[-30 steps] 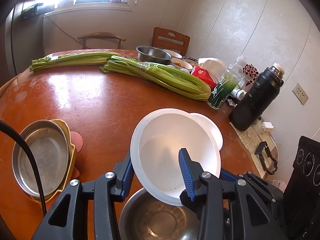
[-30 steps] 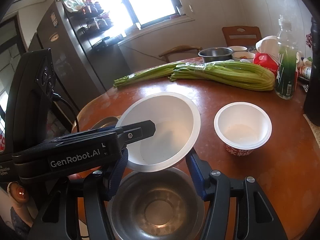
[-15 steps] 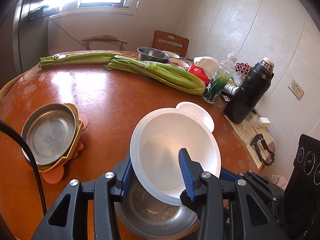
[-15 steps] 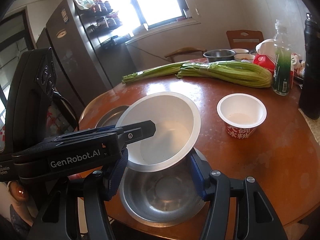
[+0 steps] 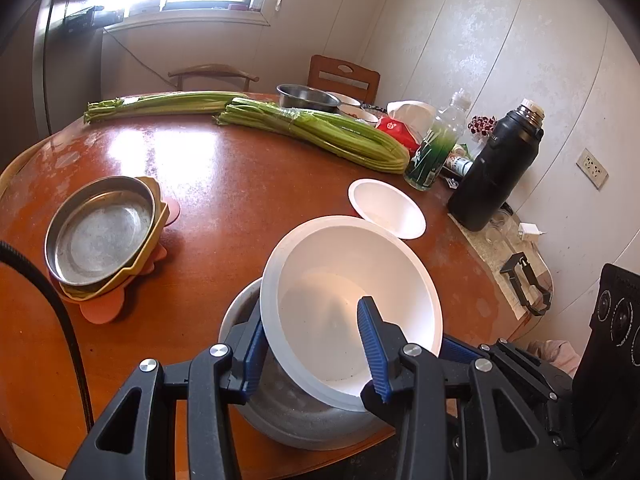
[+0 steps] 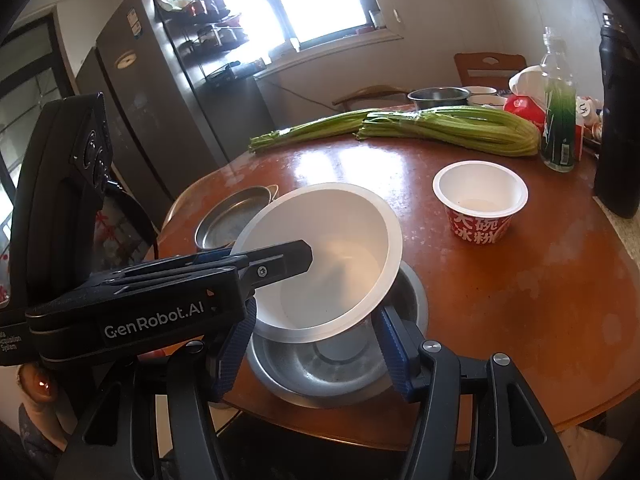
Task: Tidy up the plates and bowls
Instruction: 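Carry the paper bowl with both grippers and lower it into the steel bowl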
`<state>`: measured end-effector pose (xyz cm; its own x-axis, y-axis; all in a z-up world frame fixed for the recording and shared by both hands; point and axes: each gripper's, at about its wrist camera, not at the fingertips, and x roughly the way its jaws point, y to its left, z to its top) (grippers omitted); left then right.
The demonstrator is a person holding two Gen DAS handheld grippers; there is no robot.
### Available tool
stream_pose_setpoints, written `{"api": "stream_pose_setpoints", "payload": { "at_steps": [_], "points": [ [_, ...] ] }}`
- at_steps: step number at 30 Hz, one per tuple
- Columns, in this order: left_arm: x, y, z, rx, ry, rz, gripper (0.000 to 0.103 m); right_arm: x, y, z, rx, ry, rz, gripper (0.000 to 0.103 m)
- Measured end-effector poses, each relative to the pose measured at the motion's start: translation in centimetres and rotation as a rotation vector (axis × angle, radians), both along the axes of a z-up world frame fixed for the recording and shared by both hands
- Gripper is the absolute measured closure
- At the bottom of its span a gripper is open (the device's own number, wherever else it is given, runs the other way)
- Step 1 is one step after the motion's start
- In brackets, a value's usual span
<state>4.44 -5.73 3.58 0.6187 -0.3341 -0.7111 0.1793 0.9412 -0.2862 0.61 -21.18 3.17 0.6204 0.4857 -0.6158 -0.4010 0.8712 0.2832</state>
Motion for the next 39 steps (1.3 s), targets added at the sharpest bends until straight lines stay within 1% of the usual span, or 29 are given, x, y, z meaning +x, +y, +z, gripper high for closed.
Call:
{"api": "stream_pose_setpoints", "payload": {
  "at_steps": [23,32,39],
  "points": [
    [1.0,0.4,-4.0,-0.018,0.088,-0.009,0.060,1.0,0.9,-3.0,-0.055,0.070,-0.003,0.041],
    [1.3,0.5,-4.7,-0.019,0.107,-0.006,0.060,1.0,1.4,-3.5,-0.084,0.068,-0.003,0.041],
    [1.3,0.5,-4.8,-0.018,0.100,-0.004,0.060,1.1,1.4,-3.7,-0.086,0.066,-0.008,0.041]
  ]
}}
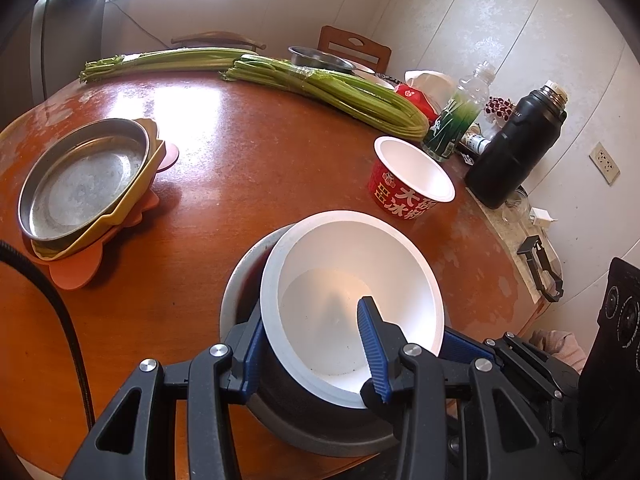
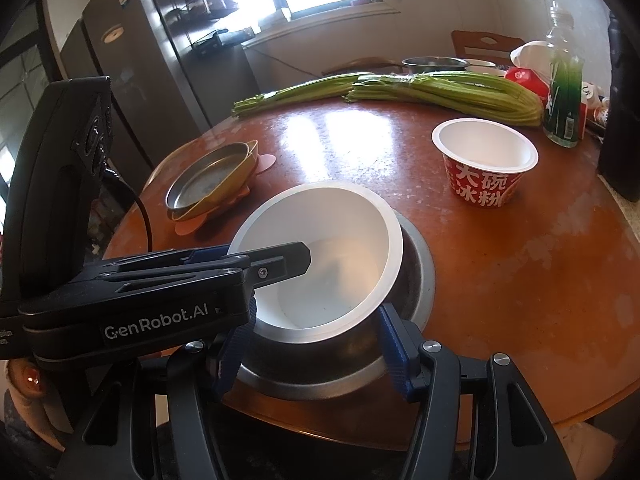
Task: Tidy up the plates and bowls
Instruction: 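Carry the paper bowl with both grippers and lower it into the steel bowl, then open both grippers to release the paper bowl inside the steel bowl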
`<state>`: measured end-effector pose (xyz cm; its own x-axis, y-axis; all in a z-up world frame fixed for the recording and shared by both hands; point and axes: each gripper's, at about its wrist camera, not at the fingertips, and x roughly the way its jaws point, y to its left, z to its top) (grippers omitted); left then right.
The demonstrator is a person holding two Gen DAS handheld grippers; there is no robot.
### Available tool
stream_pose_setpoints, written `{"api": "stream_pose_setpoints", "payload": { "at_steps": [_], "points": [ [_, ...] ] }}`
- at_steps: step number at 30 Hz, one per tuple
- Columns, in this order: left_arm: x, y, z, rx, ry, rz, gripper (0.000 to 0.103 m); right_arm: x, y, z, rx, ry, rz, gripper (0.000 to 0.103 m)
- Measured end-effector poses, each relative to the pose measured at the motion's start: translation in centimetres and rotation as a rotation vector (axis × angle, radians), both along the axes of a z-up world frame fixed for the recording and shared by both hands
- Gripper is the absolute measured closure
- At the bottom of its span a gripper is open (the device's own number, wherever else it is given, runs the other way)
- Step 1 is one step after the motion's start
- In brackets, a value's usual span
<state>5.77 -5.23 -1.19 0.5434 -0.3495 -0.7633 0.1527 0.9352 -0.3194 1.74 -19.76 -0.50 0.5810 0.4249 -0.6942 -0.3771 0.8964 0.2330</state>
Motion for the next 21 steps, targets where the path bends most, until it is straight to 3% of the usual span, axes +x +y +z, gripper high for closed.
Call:
{"api": "stream_pose_setpoints", "payload": {
  "at_steps": [21],
  "points": [
    [-0.62,0.88,0.82,-0.005,-0.033,0.017,0.060,-0.40,0.10,0.41,-0.047,-0.051,-0.023,0.041]
  ]
}}
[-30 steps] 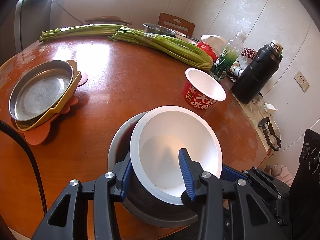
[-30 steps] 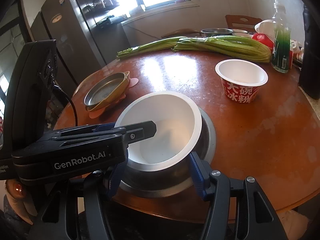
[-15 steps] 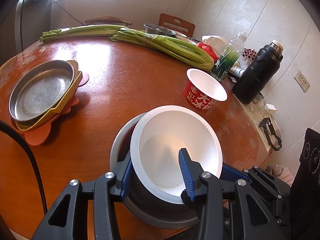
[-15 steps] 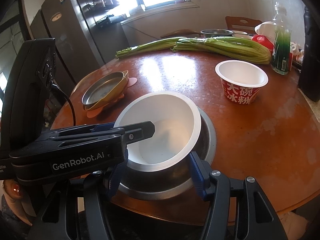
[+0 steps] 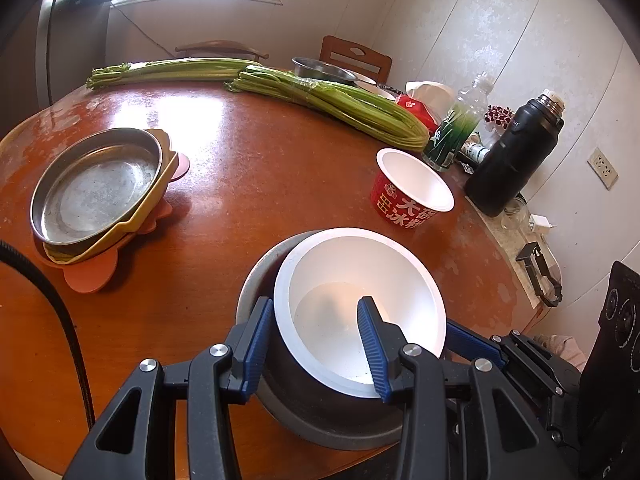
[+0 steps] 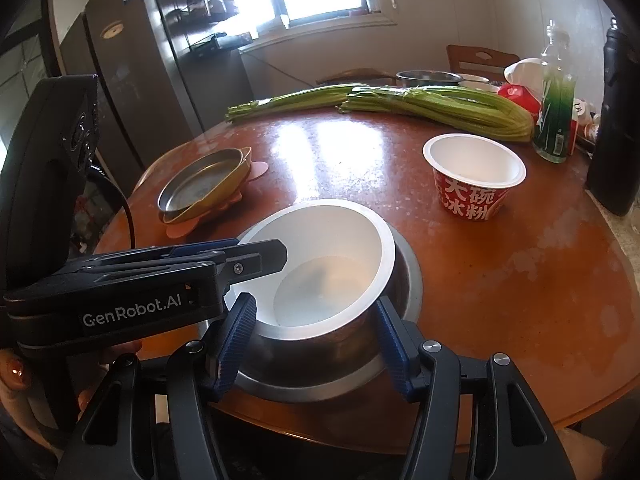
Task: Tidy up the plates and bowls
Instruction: 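Open both grippers to release the paper bowl inside the steel bowl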
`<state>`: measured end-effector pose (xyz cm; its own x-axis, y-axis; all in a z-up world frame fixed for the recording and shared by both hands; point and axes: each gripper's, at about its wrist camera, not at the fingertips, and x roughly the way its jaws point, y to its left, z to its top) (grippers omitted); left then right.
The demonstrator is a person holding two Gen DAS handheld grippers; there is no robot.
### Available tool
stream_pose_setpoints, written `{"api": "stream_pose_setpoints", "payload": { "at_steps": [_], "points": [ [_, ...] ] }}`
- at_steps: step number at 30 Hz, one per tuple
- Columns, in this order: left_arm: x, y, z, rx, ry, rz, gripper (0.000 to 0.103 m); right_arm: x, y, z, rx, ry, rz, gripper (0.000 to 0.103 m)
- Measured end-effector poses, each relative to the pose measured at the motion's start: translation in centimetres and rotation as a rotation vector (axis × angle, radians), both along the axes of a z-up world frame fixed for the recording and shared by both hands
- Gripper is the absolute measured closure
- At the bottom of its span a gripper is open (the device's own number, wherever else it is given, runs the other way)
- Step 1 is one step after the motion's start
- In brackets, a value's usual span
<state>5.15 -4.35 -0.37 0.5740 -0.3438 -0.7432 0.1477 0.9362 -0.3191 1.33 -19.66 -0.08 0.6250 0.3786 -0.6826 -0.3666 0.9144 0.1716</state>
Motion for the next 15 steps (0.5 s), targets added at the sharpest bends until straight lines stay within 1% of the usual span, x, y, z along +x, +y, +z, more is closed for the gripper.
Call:
{"api": "stream_pose_setpoints", "payload": {
  "at_steps": [11,15],
  "points": [
    [-0.7,0.1,0.7,-0.004,-0.028,0.000,0.060,-0.2,-0.3,0.4,0.004,-0.007,-0.017,0.041],
    [-1.1,0.1,1.2,-0.006,-0.046,-0.008,0.060,-0.3,-0.5,0.8,0.009,-0.025,-0.021,0.041]
  ]
}}
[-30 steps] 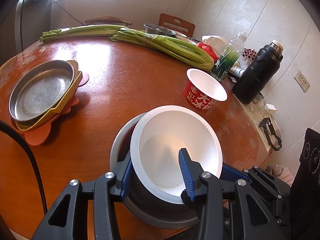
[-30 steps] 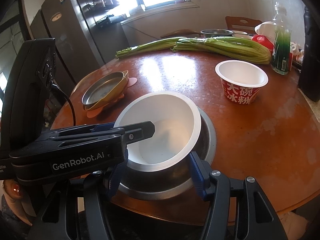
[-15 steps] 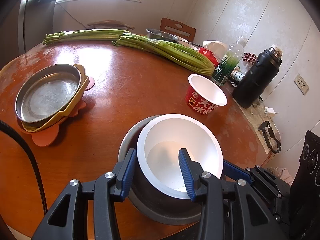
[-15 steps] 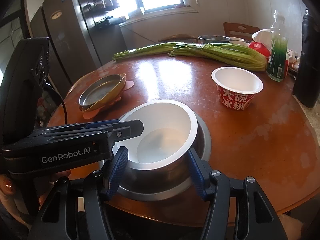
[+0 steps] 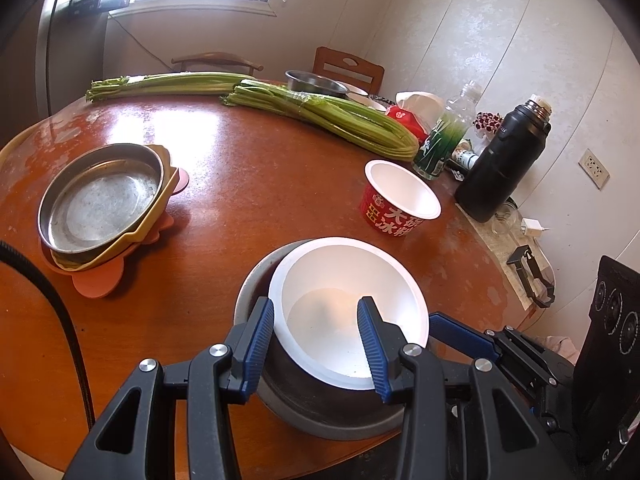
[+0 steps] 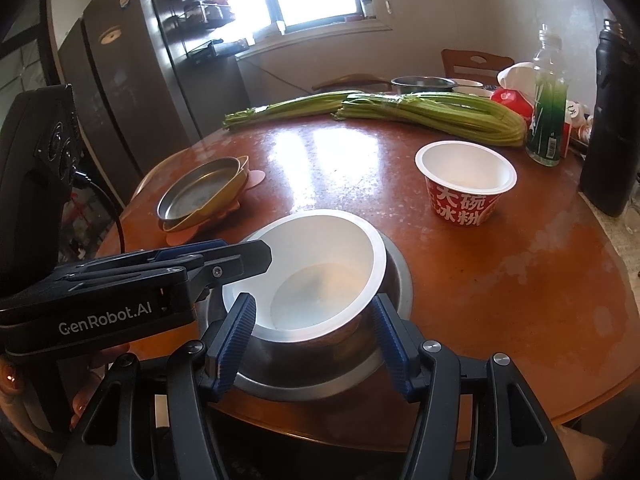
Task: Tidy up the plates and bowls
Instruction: 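Open both grippers to release the paper bowl inside the steel bowl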
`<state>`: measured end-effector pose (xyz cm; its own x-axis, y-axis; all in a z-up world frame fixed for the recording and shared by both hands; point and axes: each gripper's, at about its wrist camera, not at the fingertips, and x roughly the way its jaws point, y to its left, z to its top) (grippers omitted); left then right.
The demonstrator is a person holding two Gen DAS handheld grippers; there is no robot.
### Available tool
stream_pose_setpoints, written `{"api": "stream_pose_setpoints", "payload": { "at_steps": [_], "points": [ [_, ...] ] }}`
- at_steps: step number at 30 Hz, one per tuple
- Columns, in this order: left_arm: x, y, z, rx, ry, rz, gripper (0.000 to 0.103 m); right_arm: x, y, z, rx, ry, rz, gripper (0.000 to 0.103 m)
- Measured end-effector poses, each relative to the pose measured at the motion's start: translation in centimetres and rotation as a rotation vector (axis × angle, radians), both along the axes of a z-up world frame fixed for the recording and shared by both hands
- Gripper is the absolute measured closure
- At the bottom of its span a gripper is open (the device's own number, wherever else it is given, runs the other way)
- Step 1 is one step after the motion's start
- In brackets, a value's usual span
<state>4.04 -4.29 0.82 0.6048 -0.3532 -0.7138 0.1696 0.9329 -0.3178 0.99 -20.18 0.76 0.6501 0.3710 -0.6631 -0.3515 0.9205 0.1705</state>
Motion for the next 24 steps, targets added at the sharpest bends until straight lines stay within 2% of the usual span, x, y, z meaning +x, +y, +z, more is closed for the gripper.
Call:
{"api": "stream_pose_setpoints", "payload": {
  "at_steps": [24],
  "points": [
    [-0.8,0.0,2.1,0.015,-0.045,0.046,0.058,-0.2,-2.9,2.4,0.022,-0.122,-0.063,0.032]
  ]
}}
